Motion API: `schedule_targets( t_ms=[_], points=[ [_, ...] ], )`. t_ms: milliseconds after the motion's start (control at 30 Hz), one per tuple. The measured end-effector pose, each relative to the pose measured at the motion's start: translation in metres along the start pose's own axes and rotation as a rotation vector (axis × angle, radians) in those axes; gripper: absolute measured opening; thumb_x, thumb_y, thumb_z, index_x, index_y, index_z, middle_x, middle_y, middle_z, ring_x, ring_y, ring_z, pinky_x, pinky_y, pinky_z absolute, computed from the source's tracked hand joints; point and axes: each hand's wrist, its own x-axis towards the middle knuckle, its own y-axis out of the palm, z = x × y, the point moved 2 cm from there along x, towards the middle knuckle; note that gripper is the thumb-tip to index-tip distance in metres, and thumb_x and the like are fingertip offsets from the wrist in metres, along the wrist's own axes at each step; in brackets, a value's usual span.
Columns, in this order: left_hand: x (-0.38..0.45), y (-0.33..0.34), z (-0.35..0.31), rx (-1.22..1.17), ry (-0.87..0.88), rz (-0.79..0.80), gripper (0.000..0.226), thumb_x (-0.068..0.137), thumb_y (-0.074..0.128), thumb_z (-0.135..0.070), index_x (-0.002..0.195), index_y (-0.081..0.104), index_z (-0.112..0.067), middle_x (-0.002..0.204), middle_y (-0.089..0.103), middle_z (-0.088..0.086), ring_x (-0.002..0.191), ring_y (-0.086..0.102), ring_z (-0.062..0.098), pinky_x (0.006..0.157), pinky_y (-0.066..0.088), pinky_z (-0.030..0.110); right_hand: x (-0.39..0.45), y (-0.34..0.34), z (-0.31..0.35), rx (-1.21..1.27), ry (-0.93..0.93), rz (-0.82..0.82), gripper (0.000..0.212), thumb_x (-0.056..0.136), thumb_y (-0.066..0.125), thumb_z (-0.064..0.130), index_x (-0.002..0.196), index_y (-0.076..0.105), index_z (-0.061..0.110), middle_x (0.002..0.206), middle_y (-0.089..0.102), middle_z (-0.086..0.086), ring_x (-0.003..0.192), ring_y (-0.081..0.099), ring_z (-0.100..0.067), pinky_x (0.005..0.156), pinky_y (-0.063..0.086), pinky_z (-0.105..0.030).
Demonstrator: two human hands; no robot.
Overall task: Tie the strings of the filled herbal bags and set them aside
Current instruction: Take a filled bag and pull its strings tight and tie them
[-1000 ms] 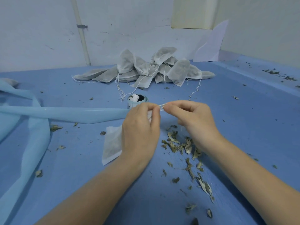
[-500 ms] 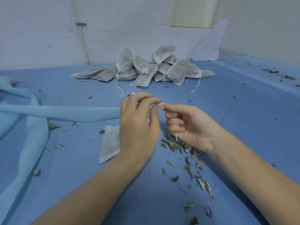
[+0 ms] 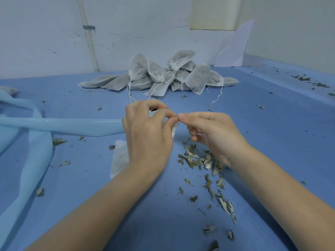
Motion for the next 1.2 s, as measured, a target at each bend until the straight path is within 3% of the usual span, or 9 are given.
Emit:
schedule_targets(
  t_ms=[200,433,600,733,833,900,967,1067,1200],
  points=[
    [0.006,0.002,-0.008,-0.273,-0.329,0.173,0.022,0.089,0.060,-0.029,0.074,0.055,-0.045,0.091,0.045,-0.012,0.107,0.036,0.014,0.099,0.028,0.031,-0.003,0.013,0.001,0.079,-0.122,0.036,0.012,0.093,0.059,0.018,0.085,0.066,0.012,0.080,0.067,0.001,0.082,0.065,-0.010,0.082,0.053,-0.022],
    [0.015,0.003,-0.014,-0.474,-0.484,0.233,0.021,0.090,0.060,-0.023,0.070,0.063,-0.029,0.075,0.049,0.003,0.090,0.049,0.032,0.099,0.037,0.055,-0.004,0.023,-0.001,-0.040,-0.284,-0.191,0.018,0.095,0.057,0.022,0.077,0.054,0.023,0.061,0.055,0.008,0.065,0.054,-0.011,0.071,0.045,-0.034],
    [0.025,-0.003,-0.007,-0.422,-0.510,0.123,0.025,0.094,0.053,-0.023,0.071,0.057,-0.032,0.103,0.063,0.015,0.110,0.052,0.037,0.097,0.038,0.059,-0.004,0.023,0.001,-0.087,-0.281,-0.227,0.021,0.087,0.067,0.026,0.068,0.058,0.029,0.050,0.049,0.015,0.062,0.052,-0.015,0.079,0.051,-0.053],
    [0.031,-0.009,-0.001,-0.401,-0.514,0.063,0.027,0.094,0.052,-0.023,0.070,0.053,-0.034,0.097,0.059,0.016,0.110,0.050,0.038,0.100,0.036,0.055,-0.001,0.020,0.007,-0.104,-0.309,-0.199,0.021,0.084,0.073,0.027,0.064,0.068,0.035,0.049,0.045,0.010,0.055,0.047,-0.018,0.063,0.045,-0.042],
    [0.033,-0.008,0.002,-0.428,-0.508,0.055,0.025,0.093,0.054,-0.023,0.070,0.054,-0.033,0.082,0.053,-0.001,0.104,0.053,0.035,0.100,0.038,0.051,0.000,0.020,0.010,-0.090,-0.323,-0.197,0.018,0.082,0.074,0.027,0.067,0.073,0.035,0.053,0.043,-0.002,0.055,0.042,-0.022,0.060,0.038,-0.035],
    [0.031,-0.005,0.002,-0.452,-0.496,0.079,0.023,0.093,0.055,-0.023,0.071,0.057,-0.031,0.072,0.048,-0.007,0.086,0.054,0.028,0.088,0.043,0.040,-0.001,0.018,0.010,-0.069,-0.304,-0.215,0.016,0.082,0.075,0.026,0.068,0.075,0.033,0.057,0.046,-0.007,0.055,0.044,-0.022,0.062,0.038,-0.034],
    [0.028,-0.002,0.001,-0.467,-0.482,0.136,0.019,0.091,0.058,-0.024,0.073,0.058,-0.031,0.066,0.042,-0.009,0.069,0.043,0.014,0.071,0.036,0.029,-0.001,0.014,0.009,-0.004,-0.260,-0.266,0.014,0.082,0.074,0.023,0.069,0.074,0.027,0.050,0.053,0.005,0.051,0.050,-0.009,0.063,0.040,-0.028],
    [0.026,0.001,0.005,-0.504,-0.574,0.235,0.010,0.084,0.064,-0.037,0.084,0.057,-0.030,0.073,0.047,-0.008,0.072,0.048,0.012,0.063,0.032,0.025,0.003,0.007,0.007,0.183,-0.157,-0.413,0.012,0.083,0.073,0.021,0.071,0.071,0.022,0.045,0.054,0.018,0.053,0.051,-0.003,0.064,0.043,-0.025],
    [0.006,0.014,0.005,-0.764,-0.849,0.540,0.050,0.063,0.073,-0.050,0.100,0.065,-0.017,0.102,0.069,0.002,0.094,0.066,0.021,0.079,0.052,0.033,0.008,-0.005,0.002,0.434,0.013,-0.656,0.025,0.082,0.074,0.022,0.062,0.059,0.018,0.039,0.048,0.018,0.056,0.052,-0.015,0.063,0.048,-0.031]
  ],
)
